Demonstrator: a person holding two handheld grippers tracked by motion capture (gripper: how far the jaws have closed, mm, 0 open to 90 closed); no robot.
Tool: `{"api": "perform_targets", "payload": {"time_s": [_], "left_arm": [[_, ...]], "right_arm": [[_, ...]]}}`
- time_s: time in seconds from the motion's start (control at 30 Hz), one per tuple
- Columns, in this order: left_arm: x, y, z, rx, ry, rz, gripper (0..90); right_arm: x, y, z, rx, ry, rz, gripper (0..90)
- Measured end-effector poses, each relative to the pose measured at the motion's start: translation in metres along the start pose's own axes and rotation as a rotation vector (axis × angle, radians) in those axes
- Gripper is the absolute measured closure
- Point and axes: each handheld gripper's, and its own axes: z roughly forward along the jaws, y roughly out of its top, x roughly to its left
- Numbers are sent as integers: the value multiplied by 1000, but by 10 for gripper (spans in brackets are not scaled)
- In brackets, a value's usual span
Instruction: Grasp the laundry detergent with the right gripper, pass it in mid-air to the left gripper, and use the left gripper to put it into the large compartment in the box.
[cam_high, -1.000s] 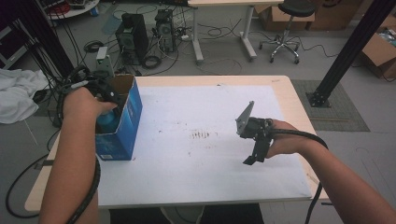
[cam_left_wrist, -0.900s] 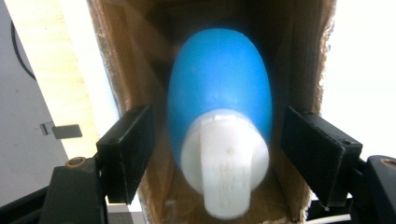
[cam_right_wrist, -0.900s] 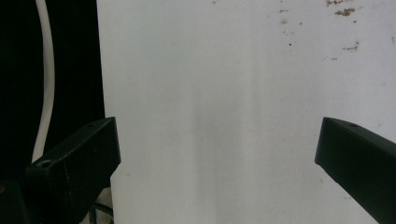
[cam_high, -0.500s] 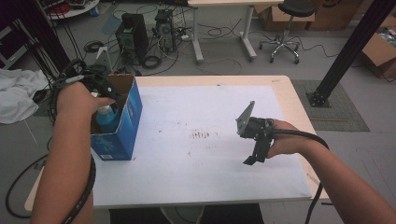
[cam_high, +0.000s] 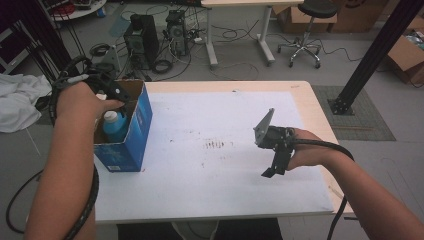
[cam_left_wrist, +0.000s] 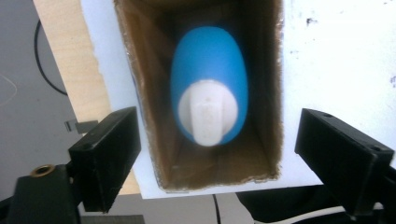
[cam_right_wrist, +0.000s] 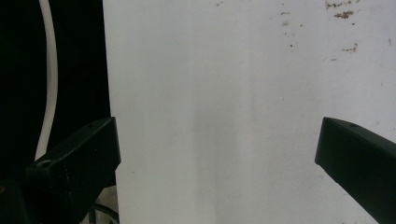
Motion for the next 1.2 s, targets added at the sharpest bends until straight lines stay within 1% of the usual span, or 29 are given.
{"api": "perform_targets", "payload": {"time_s": [0.07,0.1,0.13,0.17,0.3,0.43,0.5,0.53,0.6,0.7,0.77,0.8,0.83,0.87,1.03,1.07,1.13,1.17,1.2], "left_arm": [[-3,0,-2,0,6,10,93],[-4,0,-3,-4,8,17,92],[-6,0,-4,-8,8,11,91],[-6,0,-5,-9,12,20,92],[-11,0,-10,-13,14,34,91],[-16,1,-15,-18,15,51,63],[-19,2,-19,-20,16,73,49],[-21,2,-20,-23,11,79,34],[-26,3,-23,-23,4,107,1],[-37,4,-29,-42,-11,154,1],[-45,4,-33,-46,-25,204,1],[-50,4,-34,-44,-33,232,1],[-57,4,-35,-38,-36,275,1],[-62,4,-36,-39,-42,293,1],[-92,2,-33,-43,-70,438,1],[-96,2,-32,-44,-74,463,1],[-107,2,-29,-39,-86,512,1],[-114,1,-27,-34,-90,546,1],[-117,1,-26,-27,-93,562,1]], "right_arm": [[0,1,0,3,1,-2,0],[1,1,-1,2,2,1,0],[1,1,-1,2,0,0,0],[1,1,-1,0,-1,-4,0],[1,1,-3,0,-1,-2,0],[1,-1,-4,0,-3,4,0],[1,-1,-5,-2,-5,0,0],[1,-2,-5,-4,-5,5,0],[1,-3,-7,-4,-8,3,0],[1,-4,-9,-5,-10,4,0],[1,-5,-10,-5,-10,7,0],[1,-5,-11,-3,-11,10,0],[0,-6,-11,-3,-12,10,0],[0,-6,-12,-2,-13,8,0],[-1,-7,-15,-3,-14,17,0],[-1,-7,-15,-3,-14,18,0],[-2,-7,-16,2,-16,21,0],[-2,-7,-16,1,-15,19,0],[-2,-7,-17,3,-15,24,0]]}}
